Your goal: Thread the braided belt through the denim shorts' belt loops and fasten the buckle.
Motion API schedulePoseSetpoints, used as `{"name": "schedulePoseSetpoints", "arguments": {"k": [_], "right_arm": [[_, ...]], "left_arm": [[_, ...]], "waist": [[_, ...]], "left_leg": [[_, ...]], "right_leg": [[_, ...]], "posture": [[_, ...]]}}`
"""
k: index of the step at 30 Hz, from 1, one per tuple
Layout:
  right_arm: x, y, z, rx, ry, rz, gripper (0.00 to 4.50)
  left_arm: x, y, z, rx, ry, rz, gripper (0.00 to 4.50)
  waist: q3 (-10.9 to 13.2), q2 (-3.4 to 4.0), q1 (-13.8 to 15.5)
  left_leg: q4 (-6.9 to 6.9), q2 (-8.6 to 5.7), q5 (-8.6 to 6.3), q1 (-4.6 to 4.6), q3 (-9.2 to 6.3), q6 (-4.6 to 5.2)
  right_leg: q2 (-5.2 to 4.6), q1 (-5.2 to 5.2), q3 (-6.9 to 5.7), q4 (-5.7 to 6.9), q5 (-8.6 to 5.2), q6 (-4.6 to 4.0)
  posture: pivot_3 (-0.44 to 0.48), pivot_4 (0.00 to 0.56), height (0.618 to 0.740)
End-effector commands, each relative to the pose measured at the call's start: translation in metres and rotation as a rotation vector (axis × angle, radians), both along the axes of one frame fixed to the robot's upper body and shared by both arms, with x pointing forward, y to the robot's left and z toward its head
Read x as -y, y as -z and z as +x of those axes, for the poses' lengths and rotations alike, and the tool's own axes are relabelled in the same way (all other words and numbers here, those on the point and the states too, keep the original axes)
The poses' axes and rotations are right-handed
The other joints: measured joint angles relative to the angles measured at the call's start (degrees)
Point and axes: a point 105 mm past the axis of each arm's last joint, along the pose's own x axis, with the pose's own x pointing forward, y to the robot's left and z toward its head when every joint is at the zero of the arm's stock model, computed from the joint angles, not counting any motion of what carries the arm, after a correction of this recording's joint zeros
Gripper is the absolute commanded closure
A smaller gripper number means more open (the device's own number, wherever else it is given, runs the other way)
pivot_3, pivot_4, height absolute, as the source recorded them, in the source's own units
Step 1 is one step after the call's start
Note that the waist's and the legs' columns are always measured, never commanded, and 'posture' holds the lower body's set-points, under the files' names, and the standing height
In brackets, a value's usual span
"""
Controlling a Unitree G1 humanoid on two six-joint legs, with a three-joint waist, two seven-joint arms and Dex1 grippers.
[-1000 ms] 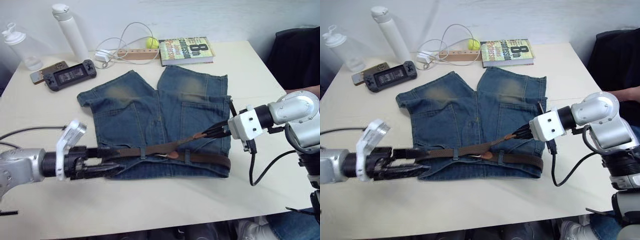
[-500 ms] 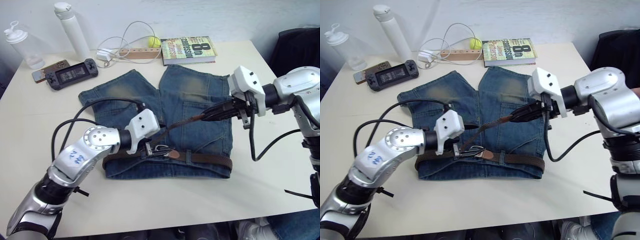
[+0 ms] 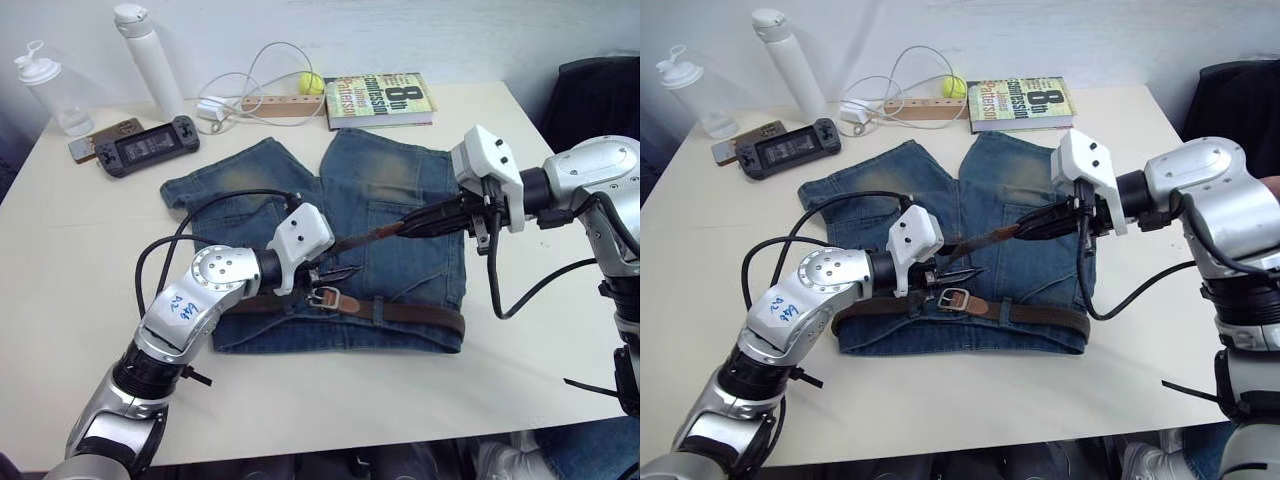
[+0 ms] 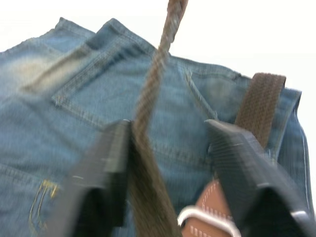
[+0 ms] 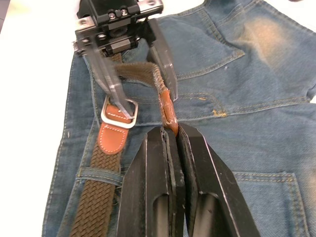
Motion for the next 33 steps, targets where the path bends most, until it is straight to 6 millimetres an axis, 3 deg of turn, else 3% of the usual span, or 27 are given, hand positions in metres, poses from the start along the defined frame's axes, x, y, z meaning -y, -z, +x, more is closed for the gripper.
{"name": "schedulePoseSetpoints", "arguments": {"k": [1, 2, 9, 13, 17, 19, 24, 33], "right_arm": [[0.001, -0.011, -0.004, 0.056, -0.006, 0.015, 4.5], [0.001, -0.01, -0.003, 0.057, -0.001, 0.013, 4.5], [-0.007, -0.012, -0.002, 0.056, 0.003, 0.063, 4.5], [-0.005, -0.022, 0.003, 0.049, 0.069, 0.139, 2.85], [0.003, -0.013, -0.003, 0.025, 0.089, 0.123, 0.9], [0.006, -0.008, -0.007, 0.018, 0.095, 0.108, 0.17], [0.0, 0.016, -0.019, 0.072, 0.061, 0.025, 0.06], [-0.036, 0.072, -0.043, 0.206, -0.044, -0.081, 0.06]], "left_arm": [[-0.004, -0.017, -0.002, 0.045, 0.019, -0.031, 3.97], [-0.006, -0.016, -0.002, 0.046, 0.023, -0.023, 4.42], [-0.021, -0.016, 0.009, 0.031, 0.003, -0.01, 4.47], [-0.032, -0.009, 0.018, 0.009, -0.054, -0.001, 4.5], [-0.051, -0.003, 0.021, -0.022, -0.132, 0.008, 4.5], [-0.065, 0.0, 0.024, -0.038, -0.181, 0.017, 4.5], [-0.102, 0.008, 0.028, -0.057, -0.29, 0.072, 4.5], [-0.127, 0.015, 0.026, -0.05, -0.321, 0.158, 4.5]], "waist": [[0.0, 0.0, -0.02], [0.0, 0.0, -0.01], [0.0, 0.0, -0.01], [0.0, 0.0, 0.05], [0.0, 0.0, 0.04], [0.0, 0.0, 0.02], [-0.01, 0.0, -0.03], [-0.02, -0.03, -0.17]], "left_leg": [[0.0, 0.0, 0.0, 0.0, 0.0, 0.0], [0.0, 0.0, 0.0, 0.0, 0.0, 0.0], [0.06, 0.0, 0.0, 0.0, 0.01, -0.01], [0.08, -0.01, 0.0, -0.01, 0.01, 0.0], [0.08, 0.0, 0.0, -0.02, 0.0, 0.0], [0.09, 0.0, 0.0, -0.02, 0.0, 0.0], [0.08, 0.01, 0.0, -0.01, 0.01, 0.0], [0.09, -0.01, 0.0, -0.01, 0.02, 0.0]], "right_leg": [[0.0, 0.0, 0.0, 0.0, 0.0, 0.0], [0.0, -0.01, 0.0, 0.0, 0.0, 0.0], [0.0, -0.01, -0.01, 0.02, 0.0, -0.01], [0.0, -0.01, 0.0, 0.03, 0.0, -0.01], [0.0, -0.01, 0.0, 0.02, 0.0, -0.01], [0.0, -0.01, -0.01, 0.02, 0.0, -0.01], [0.01, -0.04, 0.01, 0.1, 0.0, -0.01], [0.0, -0.03, 0.03, 0.11, 0.0, -0.01]], "posture": [[0.0, 0.15, 0.734], [0.0, 0.15, 0.734], [0.0, 0.15, 0.734], [0.0, 0.15, 0.734], [0.0, 0.15, 0.734], [0.0, 0.15, 0.734], [0.0, 0.15, 0.734], [0.0, 0.15, 0.734]]}}
